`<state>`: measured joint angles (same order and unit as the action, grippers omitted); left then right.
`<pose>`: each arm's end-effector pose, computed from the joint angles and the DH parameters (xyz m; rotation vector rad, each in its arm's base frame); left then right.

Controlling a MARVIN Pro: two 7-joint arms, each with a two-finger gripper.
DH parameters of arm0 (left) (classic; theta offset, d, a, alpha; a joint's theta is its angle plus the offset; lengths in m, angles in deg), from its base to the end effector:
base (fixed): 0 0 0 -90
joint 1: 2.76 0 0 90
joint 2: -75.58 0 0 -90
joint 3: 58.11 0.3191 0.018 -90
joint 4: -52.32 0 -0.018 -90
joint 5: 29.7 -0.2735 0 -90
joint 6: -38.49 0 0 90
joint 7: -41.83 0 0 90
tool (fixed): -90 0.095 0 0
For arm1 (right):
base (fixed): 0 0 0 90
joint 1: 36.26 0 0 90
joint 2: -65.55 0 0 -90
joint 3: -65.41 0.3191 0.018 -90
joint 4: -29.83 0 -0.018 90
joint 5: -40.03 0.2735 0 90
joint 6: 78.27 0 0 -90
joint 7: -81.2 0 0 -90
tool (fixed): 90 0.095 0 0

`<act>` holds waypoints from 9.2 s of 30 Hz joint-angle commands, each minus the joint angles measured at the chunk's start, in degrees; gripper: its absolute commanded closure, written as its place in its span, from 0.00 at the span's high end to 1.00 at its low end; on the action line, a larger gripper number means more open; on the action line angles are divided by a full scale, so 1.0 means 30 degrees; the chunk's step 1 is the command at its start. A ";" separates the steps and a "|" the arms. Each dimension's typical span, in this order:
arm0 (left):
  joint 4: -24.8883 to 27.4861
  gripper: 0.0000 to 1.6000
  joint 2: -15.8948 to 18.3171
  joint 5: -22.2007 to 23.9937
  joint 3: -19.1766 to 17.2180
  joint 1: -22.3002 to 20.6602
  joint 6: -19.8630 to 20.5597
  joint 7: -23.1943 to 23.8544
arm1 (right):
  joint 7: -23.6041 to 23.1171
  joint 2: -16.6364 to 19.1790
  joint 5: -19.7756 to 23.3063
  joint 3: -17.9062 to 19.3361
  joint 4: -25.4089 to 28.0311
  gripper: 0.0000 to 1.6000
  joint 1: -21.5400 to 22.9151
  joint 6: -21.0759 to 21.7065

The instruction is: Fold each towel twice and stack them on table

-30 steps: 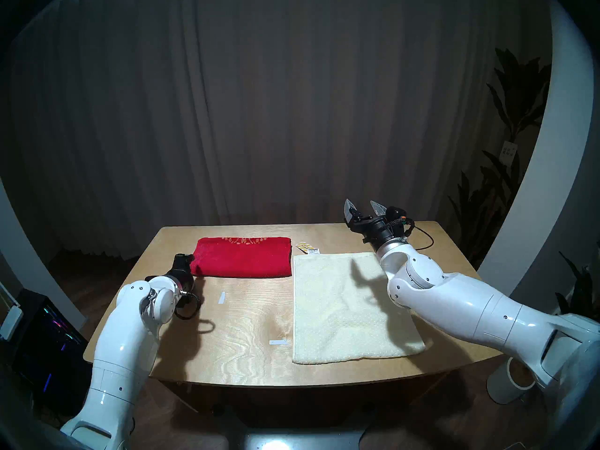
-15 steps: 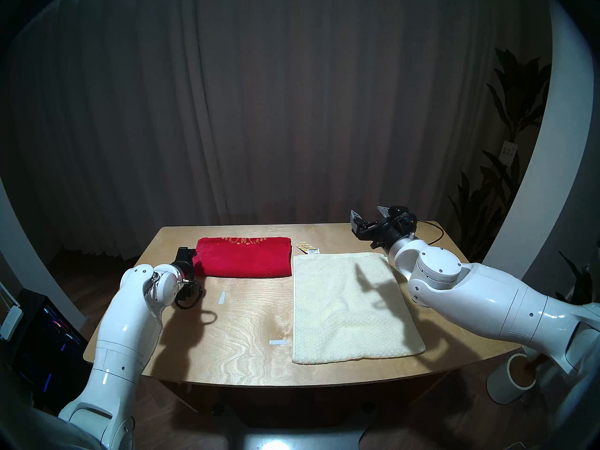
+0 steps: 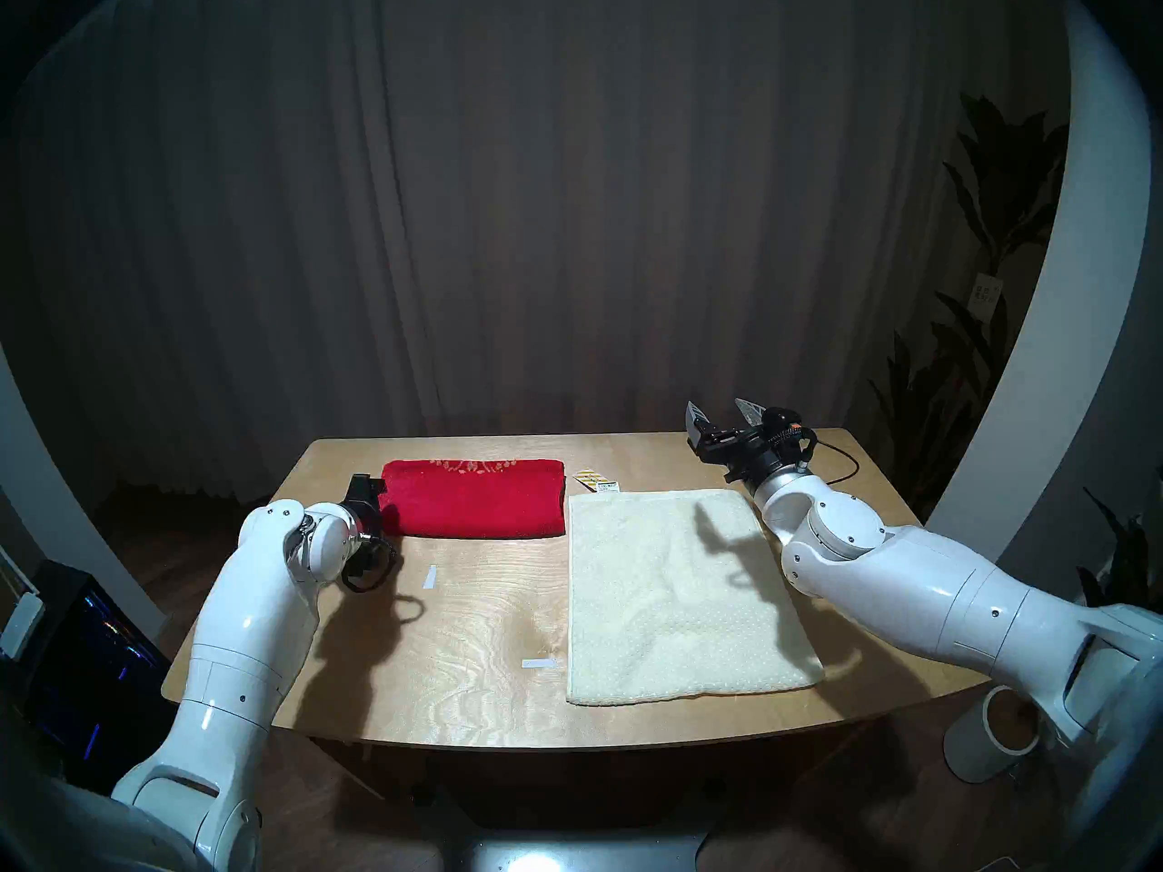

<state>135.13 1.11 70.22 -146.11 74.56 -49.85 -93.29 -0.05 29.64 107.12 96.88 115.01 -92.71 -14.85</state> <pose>0.4319 0.0945 -0.3494 1.7839 1.6676 0.8854 0.4438 -0.1219 -0.2485 -1.9158 -0.1388 -2.1033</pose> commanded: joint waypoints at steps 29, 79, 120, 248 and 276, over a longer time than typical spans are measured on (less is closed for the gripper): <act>-0.3383 0.70 0.0203 -0.0900 0.0849 -0.1173 0.0063 0.1455 | -0.0015 0.0660 0.1244 0.0360 0.1318 1.00 -0.0214 -0.1320; 0.0720 0.00 0.2196 -0.1611 -0.0537 0.1526 0.0464 0.2222 | 0.0661 0.1369 0.1461 -0.0140 0.2334 1.00 -0.0884 -0.1640; 0.4381 0.00 0.2350 -0.7003 0.4195 0.1434 -0.0631 0.3854 | 0.0903 0.2220 0.2445 -0.0302 0.2519 1.00 -0.1619 -0.2857; 0.4957 1.00 0.4463 -1.2414 1.1575 0.1534 0.0184 0.6092 | -0.0867 0.3332 0.2473 -0.0710 0.1594 1.00 -0.1124 -0.2333; 0.9613 1.00 0.4550 -0.4287 0.7295 0.5534 -0.2042 0.8500 | 0.0014 0.5385 0.6613 -0.0772 0.6648 1.00 -0.3507 -0.4064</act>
<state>159.92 14.78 51.97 -120.99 88.12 -55.25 -69.09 -0.16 42.63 122.39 93.94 128.57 -100.27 -23.38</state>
